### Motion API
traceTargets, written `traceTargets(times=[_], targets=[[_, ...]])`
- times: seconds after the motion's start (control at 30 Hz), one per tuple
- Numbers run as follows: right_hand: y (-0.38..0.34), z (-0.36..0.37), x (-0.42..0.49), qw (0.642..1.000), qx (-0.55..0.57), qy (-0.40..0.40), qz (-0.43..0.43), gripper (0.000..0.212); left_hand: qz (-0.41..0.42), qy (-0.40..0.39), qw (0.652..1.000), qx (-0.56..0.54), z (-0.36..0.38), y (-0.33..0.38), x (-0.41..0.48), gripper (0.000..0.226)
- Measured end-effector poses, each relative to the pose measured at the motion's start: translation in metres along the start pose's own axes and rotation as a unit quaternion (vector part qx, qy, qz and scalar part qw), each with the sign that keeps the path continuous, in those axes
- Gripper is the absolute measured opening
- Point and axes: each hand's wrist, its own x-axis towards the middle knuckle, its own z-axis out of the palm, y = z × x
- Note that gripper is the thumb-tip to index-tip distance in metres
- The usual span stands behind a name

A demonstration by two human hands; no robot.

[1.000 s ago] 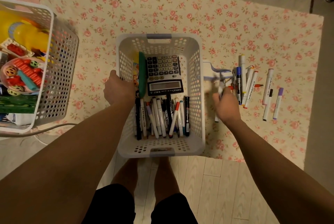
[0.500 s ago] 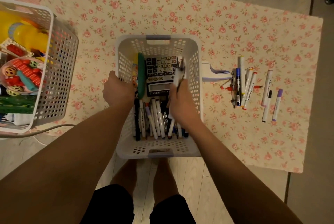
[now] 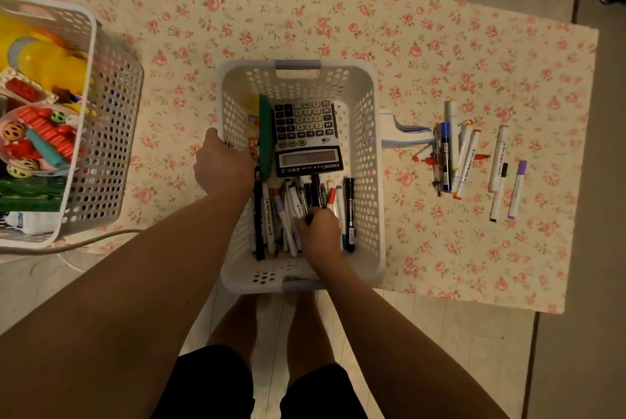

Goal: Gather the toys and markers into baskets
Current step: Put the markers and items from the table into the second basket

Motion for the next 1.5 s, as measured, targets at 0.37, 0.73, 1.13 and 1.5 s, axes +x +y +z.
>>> traceTargets(times=[0.37,0.73,1.13,1.5], targets=[[-0.044,-0.072,-0.032,0.971,-0.015,0.221,-0.09,0.034,-0.03,-0.072,0.997,-0.009,-0.013,0.004,-0.005,0.046],[0.027,-0.211,-0.004,0.951,-0.048,0.306,-0.017,0.028,-0.119,-0.051,0.989,-0.067,0.011,0.019,-0.051,0.045],[0.088,-0.274,0.077,0.982,-0.102,0.157,0.029,0.018,-0.134,0.014,0.991,0.001,0.033,0.041,-0.06,0.028],[0.084,-0.249,0.119,0.984,-0.08,0.149,0.063,0.02,-0.106,0.023,0.994,0.006,0.034,0.035,-0.057,0.029]])
